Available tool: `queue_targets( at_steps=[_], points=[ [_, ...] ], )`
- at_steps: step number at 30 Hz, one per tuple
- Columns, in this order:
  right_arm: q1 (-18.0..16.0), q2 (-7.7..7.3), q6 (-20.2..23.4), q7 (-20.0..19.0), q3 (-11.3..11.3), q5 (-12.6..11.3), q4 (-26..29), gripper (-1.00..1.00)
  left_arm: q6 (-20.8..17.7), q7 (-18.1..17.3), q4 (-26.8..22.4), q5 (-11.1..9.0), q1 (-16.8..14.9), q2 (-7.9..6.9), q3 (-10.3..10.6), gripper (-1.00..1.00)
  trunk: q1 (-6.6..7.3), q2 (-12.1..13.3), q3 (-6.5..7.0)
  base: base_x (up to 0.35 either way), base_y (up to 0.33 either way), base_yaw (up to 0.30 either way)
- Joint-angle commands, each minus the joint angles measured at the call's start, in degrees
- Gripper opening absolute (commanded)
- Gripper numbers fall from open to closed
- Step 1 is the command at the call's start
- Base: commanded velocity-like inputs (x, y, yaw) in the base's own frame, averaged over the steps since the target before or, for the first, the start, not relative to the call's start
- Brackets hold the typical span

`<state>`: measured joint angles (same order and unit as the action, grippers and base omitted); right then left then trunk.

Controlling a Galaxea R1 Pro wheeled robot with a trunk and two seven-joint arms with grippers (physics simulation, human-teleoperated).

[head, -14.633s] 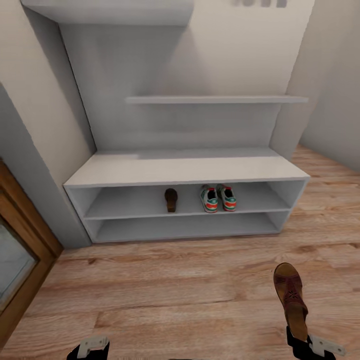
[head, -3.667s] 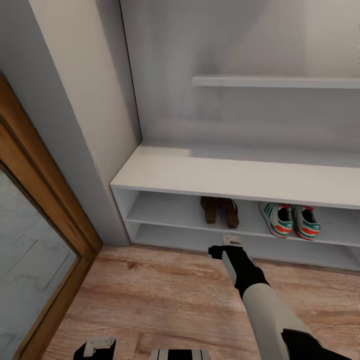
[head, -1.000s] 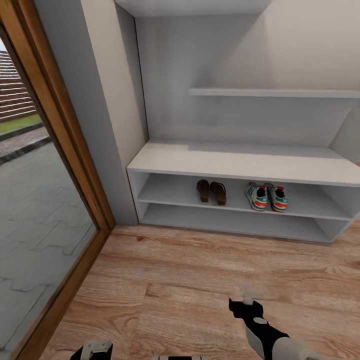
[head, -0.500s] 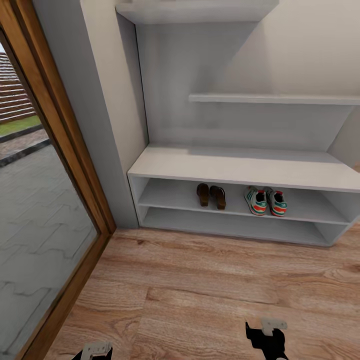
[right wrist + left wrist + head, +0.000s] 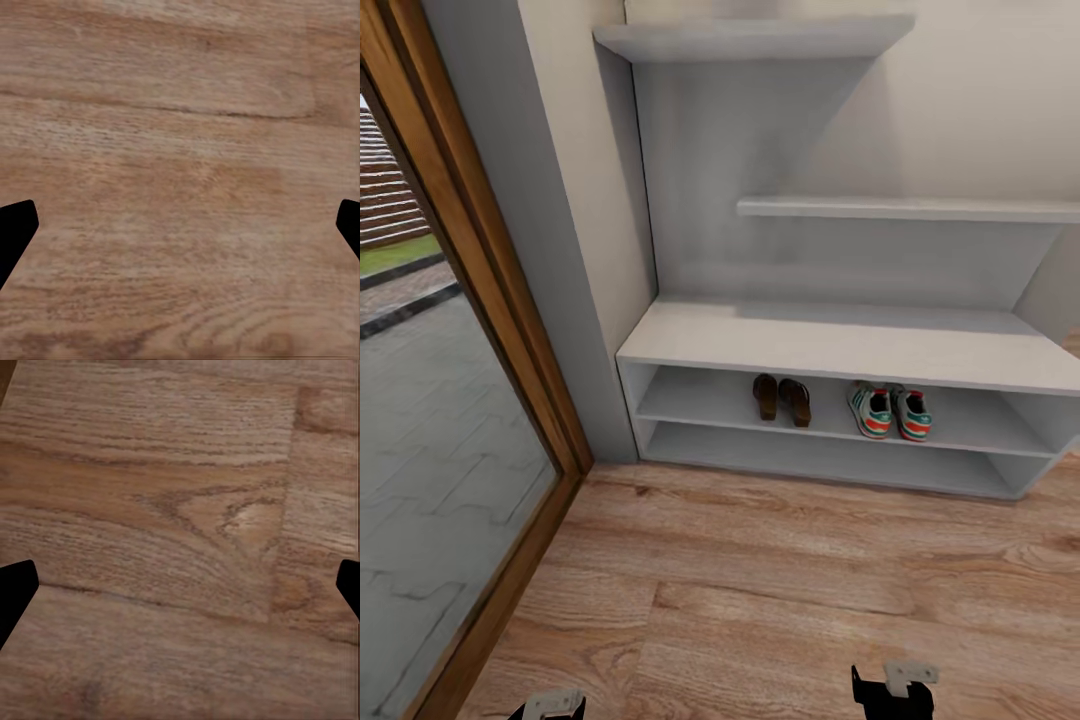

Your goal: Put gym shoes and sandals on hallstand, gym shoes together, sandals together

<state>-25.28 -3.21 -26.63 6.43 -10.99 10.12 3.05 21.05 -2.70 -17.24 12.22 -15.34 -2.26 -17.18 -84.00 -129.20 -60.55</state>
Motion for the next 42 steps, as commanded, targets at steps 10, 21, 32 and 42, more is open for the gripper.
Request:
queue_targets(
  at_steps=[10,21,32,42],
  points=[
    [1.06,0.29,0.08,0.25,-0.35,0.66,-1.51,1.00,0.22,-0.25,0.03,0.44,-0.04,-0.02,-0.56,1.00,2.21,4.01,1.76,0.000,0.000,0.000],
    [1.86,0.31,0.08,0.25,-0.35,0.66,-1.56,1.00,0.22,-0.22,0.01,0.36,-0.04,0.05,-0.49,1.00,4.63,8.42,3.73,0.000,0.000,0.000],
    [1.99,0.31,0.08,0.25,-0.35,0.67,-1.56,1.00,0.23,-0.25,0.01,0.42,-0.04,0.51,-0.42,1.00,7.04,12.83,5.71,0.000,0.000,0.000],
    [1.99,0.31,0.08,0.25,-0.35,0.67,-1.56,1.00,0.30,-0.25,0.01,0.35,-0.04,0.51,-0.45,1.00,7.26,13.23,5.89,0.000,0.000,0.000]
  ],
)
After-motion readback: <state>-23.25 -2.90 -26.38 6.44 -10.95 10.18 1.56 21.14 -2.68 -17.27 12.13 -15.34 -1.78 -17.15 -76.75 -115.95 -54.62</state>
